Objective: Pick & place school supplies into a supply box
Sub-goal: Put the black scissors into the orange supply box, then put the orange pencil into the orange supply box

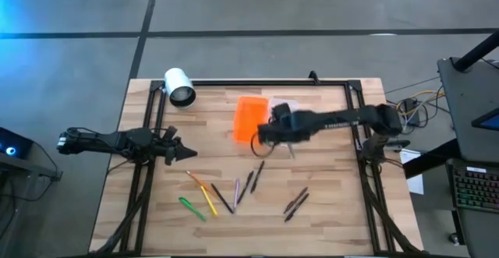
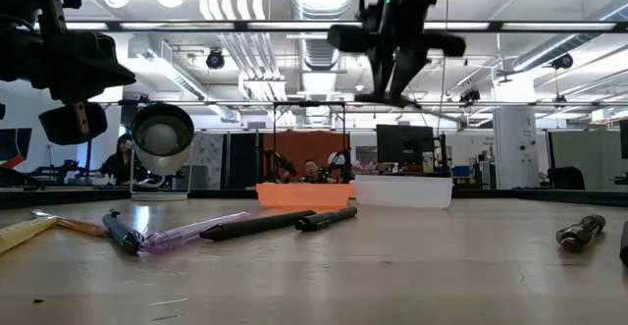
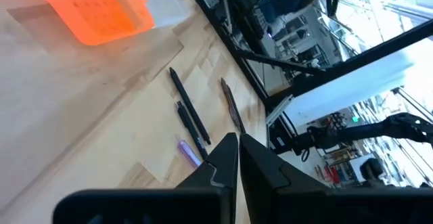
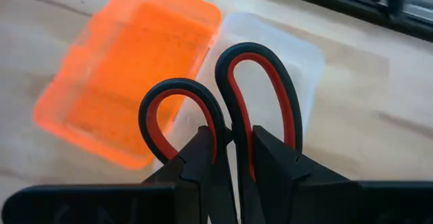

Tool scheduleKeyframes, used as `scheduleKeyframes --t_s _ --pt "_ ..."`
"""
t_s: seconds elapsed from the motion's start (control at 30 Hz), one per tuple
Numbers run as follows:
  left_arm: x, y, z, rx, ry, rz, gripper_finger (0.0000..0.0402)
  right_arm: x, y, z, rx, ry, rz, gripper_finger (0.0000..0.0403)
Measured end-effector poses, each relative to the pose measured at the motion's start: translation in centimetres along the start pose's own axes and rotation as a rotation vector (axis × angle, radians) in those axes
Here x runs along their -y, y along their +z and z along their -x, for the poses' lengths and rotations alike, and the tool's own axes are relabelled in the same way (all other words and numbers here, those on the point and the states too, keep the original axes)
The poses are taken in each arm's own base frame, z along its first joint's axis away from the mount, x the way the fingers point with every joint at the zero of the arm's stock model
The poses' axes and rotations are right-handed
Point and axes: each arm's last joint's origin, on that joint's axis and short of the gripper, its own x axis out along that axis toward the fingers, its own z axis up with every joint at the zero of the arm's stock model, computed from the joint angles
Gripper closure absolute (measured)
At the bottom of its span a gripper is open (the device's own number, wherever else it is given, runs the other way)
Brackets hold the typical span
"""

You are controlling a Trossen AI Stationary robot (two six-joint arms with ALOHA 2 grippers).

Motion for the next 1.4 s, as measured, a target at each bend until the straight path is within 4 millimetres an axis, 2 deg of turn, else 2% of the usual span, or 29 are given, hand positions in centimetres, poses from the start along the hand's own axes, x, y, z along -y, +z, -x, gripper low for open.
scheduleKeyframes --t_s 0.17,0.3,0.43,0.73,0.93,1.13,1.2,1.4 --pt "0.0 0.0 0.0 -0.008 -0.005 0.011 0.0401 0.6 3.4 -4.7 0.028 0.086 -0.021 0.033" --pt "0.0 0.0 0.0 -0.008 -0.005 0.035 0.0401 1.8 4.6 -7.8 0.057 0.08 -0.091 0.033" --pt "0.0 0.0 0.0 0.014 0.008 0.056 0.0401 3.1 4.3 -10.1 0.041 0.059 -0.126 0.0329" --pt "-0.2 0.2 0.0 0.073 0.048 0.033 0.0401 4.0 1.8 -13.0 -0.065 0.14 -0.107 0.0314" --pt "-0.2 0.3 0.0 0.111 0.072 0.045 0.0401 4.8 0.6 -13.7 -0.102 0.098 -0.125 0.0267" --pt "-0.2 0.4 0.0 0.125 0.072 0.052 0.0401 5.0 0.5 -13.8 -0.108 0.087 -0.132 0.0209" --pt "-0.1 0.4 0.0 0.131 0.064 0.023 0.0401 4.5 1.1 -13.1 -0.083 0.117 -0.107 0.0195" --pt "0.5 0.9 0.1 0.197 0.022 -0.058 0.0401 2.2 3.4 -8.7 0.073 0.227 0.12 0.0182"
